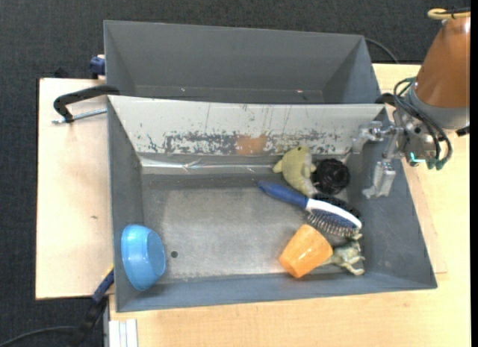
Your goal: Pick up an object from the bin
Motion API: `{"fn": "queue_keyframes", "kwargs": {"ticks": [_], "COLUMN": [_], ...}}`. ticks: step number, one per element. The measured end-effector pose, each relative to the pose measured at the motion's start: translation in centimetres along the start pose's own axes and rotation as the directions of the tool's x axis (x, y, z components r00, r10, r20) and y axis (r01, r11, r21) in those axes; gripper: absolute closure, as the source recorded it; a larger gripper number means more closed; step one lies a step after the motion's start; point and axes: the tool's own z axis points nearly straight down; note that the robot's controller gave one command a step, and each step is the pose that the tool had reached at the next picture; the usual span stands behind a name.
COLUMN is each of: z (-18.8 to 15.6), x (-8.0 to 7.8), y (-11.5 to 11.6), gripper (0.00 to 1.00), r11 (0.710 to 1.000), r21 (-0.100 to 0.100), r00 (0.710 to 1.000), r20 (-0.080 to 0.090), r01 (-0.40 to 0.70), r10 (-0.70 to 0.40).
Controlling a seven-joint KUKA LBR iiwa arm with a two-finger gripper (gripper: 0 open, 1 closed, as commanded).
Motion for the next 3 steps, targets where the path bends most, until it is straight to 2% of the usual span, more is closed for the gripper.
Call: {"fn": "queue_keyframes", "kwargs": {"ticks": [1,2,3], "z": [10.9,10.4,-19.7], "x": [5.4,5.1,6.7], "y": [6.5,6.3,5.6], "gripper": [0.00,1.00,1.00], "r11": [1.000,1.000,0.975], "r21": [-0.002,0.002,0.009], "r00": [1.000,1.000,0.975], "r20": [-0.001,0.009,0.019], "r01": [0.014,0.012,0.221], "r10": [-0.014,-0.012,-0.221]}}
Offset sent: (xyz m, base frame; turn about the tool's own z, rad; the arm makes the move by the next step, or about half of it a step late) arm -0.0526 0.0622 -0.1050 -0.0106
